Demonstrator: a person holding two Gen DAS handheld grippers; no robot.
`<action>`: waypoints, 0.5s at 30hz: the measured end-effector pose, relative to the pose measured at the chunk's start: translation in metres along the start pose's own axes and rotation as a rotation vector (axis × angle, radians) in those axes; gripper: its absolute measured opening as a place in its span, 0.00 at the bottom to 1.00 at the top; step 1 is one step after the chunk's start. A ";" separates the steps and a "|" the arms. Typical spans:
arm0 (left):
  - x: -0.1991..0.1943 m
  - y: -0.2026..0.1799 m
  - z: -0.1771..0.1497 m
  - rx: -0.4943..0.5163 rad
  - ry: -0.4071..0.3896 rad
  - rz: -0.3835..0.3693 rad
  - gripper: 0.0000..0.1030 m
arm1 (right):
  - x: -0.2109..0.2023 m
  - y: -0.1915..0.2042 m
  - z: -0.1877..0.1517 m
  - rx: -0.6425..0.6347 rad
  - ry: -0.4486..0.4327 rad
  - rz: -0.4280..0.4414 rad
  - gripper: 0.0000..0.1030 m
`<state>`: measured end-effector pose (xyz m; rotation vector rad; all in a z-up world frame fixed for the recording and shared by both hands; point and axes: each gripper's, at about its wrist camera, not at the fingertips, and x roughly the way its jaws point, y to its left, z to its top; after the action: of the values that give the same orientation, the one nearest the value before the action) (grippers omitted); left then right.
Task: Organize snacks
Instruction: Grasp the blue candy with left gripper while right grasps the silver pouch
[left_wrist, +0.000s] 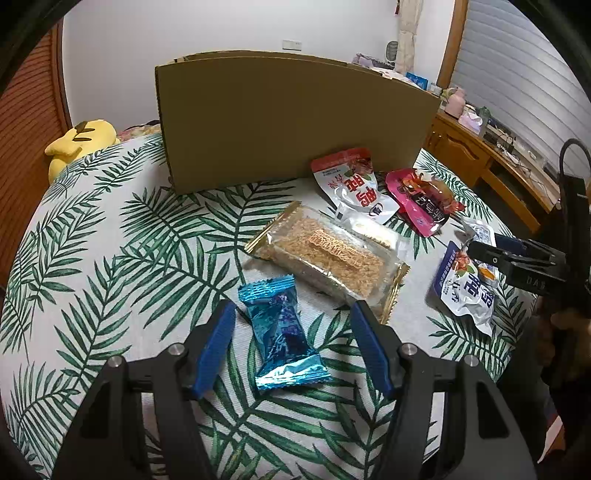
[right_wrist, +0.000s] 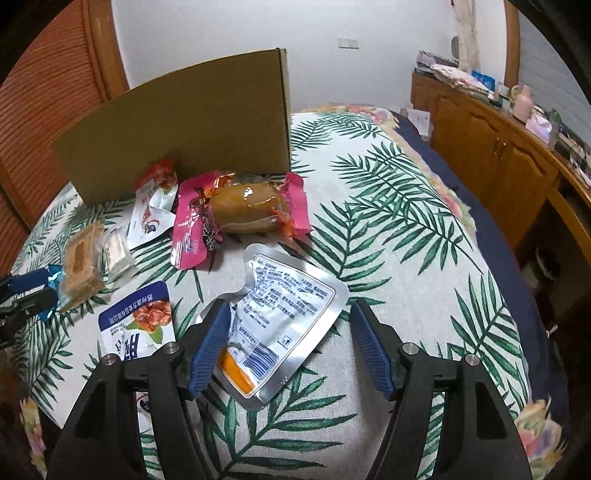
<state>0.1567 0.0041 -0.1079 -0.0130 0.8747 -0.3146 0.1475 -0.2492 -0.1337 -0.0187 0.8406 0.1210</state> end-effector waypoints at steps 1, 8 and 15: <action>0.000 0.001 -0.001 -0.006 -0.006 0.001 0.62 | 0.000 0.000 -0.001 0.001 -0.008 -0.001 0.70; 0.000 0.001 -0.008 0.011 -0.001 -0.004 0.35 | -0.002 0.000 -0.009 0.017 -0.059 -0.005 0.70; -0.004 0.010 -0.010 0.004 -0.004 -0.002 0.19 | -0.005 -0.001 -0.009 0.015 -0.055 0.008 0.70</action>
<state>0.1497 0.0155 -0.1125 -0.0109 0.8699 -0.3175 0.1379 -0.2516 -0.1361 0.0018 0.7865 0.1220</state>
